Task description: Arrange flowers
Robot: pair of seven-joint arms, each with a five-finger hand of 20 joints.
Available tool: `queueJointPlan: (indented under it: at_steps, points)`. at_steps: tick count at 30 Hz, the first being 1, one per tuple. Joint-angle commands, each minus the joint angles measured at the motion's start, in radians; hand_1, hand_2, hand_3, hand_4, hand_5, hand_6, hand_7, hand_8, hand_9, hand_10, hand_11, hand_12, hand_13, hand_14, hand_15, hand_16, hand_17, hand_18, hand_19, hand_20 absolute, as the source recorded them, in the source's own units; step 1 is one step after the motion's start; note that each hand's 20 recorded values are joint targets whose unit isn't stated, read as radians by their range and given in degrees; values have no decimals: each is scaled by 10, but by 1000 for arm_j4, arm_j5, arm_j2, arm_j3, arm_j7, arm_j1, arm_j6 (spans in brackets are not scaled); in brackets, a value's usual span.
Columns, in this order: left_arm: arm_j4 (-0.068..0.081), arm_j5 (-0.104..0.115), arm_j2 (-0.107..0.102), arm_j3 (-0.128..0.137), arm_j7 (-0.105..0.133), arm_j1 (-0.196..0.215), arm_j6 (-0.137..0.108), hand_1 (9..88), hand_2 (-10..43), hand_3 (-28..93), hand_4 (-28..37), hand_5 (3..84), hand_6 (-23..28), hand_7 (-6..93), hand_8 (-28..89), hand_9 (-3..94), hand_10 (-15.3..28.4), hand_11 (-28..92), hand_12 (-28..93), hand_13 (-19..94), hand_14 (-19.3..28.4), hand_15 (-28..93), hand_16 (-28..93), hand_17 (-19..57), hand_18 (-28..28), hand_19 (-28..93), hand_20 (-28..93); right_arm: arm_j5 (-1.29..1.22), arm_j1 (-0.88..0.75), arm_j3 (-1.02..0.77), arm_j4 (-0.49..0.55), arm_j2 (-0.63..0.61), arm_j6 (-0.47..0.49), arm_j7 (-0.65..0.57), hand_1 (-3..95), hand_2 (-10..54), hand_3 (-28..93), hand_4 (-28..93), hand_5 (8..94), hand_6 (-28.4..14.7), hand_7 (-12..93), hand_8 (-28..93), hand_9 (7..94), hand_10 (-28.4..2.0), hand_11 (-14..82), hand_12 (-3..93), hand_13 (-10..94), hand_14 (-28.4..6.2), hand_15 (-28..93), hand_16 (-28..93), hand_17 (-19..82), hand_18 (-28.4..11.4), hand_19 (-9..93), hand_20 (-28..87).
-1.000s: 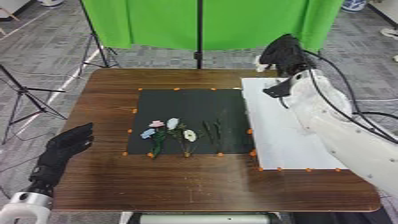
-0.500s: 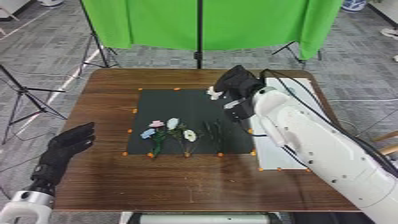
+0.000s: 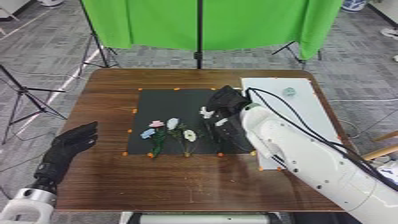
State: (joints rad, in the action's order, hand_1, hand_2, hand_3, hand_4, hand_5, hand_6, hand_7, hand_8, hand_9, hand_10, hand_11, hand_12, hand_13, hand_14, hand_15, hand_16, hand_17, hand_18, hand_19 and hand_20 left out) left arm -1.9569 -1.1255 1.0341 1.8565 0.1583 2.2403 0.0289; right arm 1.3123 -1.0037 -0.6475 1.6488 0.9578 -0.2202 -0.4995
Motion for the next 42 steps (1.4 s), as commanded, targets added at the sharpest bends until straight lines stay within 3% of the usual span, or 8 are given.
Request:
queueJointPlan:
  at_steps: [1,8,19,33,39,42]
  points:
    - [6,-2,2,0,-16,4,21,365,-83,659,-102,412,22,129,-64,352,110,148,130,302,158,153,35,53,146,113,213,44,5,-4,-15,-12,-8,11,549,-95,571,-161,783,14,208,74,867,-101,286,390,886,-33,632,365,614,-163,932,573]
    - [6,-3,2,2,-13,3,22,363,-84,660,-100,411,21,127,-64,352,109,147,130,301,158,152,35,53,146,112,212,71,11,-3,-19,-32,37,11,521,-95,550,-147,755,15,187,64,848,-117,387,304,885,-36,634,364,612,-166,932,579]
    - [4,-5,7,3,-10,6,21,363,-85,660,-101,410,17,128,-65,350,109,145,131,300,158,149,36,51,146,112,212,85,17,-14,-19,-41,91,12,457,-95,607,-157,722,17,173,31,845,-122,403,304,886,-39,636,365,611,-170,932,583]
    - [-4,-4,15,12,-9,21,16,364,-86,657,-100,410,15,125,-64,350,108,145,132,299,159,149,37,51,146,111,212,59,34,-61,10,-67,179,25,397,-95,658,-166,695,15,164,-101,845,-127,412,304,885,-42,638,363,611,-171,932,583]
    - [-5,-6,13,11,-8,19,13,364,-86,657,-100,411,15,126,-64,350,108,144,132,299,159,149,37,51,146,112,212,121,82,-124,-4,-106,15,42,378,-95,650,-162,697,10,165,-100,833,-133,392,297,877,-46,633,364,602,-173,932,582]
    - [-9,-7,16,15,-5,28,10,363,-87,659,-99,410,14,126,-64,350,108,144,132,299,159,149,37,51,145,111,211,281,131,-103,-42,-146,-48,14,365,-95,646,-149,697,1,167,-95,804,-139,344,284,854,-56,634,366,583,-175,932,576]
